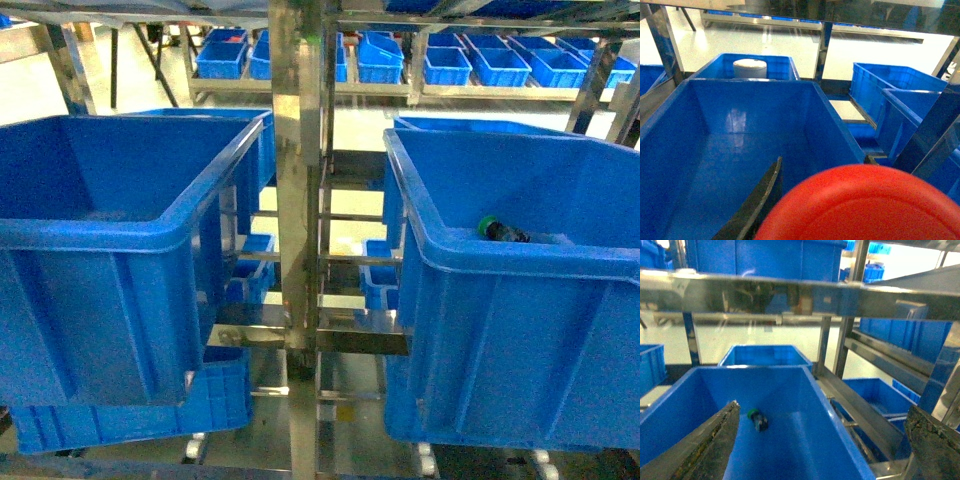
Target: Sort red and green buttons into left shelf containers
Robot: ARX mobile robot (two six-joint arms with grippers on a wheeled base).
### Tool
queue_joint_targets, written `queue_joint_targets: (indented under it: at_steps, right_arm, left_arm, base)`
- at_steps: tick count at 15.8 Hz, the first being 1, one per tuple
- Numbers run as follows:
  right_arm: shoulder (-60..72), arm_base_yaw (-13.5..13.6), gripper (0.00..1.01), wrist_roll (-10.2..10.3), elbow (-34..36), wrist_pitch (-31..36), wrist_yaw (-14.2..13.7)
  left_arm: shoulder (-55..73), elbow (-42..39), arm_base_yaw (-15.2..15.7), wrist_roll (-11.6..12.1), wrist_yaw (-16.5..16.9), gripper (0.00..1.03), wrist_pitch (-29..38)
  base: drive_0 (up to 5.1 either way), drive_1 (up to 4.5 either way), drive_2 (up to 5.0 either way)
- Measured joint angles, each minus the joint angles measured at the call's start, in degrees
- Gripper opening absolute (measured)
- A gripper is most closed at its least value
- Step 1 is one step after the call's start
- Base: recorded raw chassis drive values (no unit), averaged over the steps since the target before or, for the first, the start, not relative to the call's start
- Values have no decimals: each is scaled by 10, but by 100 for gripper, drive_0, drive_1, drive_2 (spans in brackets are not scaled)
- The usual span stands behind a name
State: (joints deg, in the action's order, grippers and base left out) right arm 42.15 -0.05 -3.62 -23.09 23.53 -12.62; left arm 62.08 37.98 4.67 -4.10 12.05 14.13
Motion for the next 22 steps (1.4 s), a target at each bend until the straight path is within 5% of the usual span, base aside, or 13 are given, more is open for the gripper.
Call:
queue_joint_targets:
  at_steps: [8, 9, 10, 11, 16, 22]
  right_arm:
    - [2, 0, 98, -4, 3, 0, 4]
    - [2, 0, 98, -4, 3, 0, 4]
    - [2, 0, 98, -5, 3, 0, 4]
    - [1, 0, 98, -5, 3, 0, 4]
    - [2, 0, 98, -5, 3, 0, 4]
    - [1, 0, 98, -5, 3, 0, 4]
  left_arm:
    - [152, 21, -42, 27, -61, 42, 98]
    - [210, 41, -49, 45, -86, 42, 138]
    - [309, 99, -53, 92, -110, 42, 150]
    - [304, 105, -52, 103, -90, 80, 137]
    - [246, 83, -38, 85, -61, 100, 110]
    - [150, 52, 1, 51, -11, 98, 68]
  base:
    - [0, 0, 0]
    - [0, 0, 0]
    - [0, 0, 0]
    - [0, 0, 0]
    - [0, 0, 0]
    - [0, 0, 0]
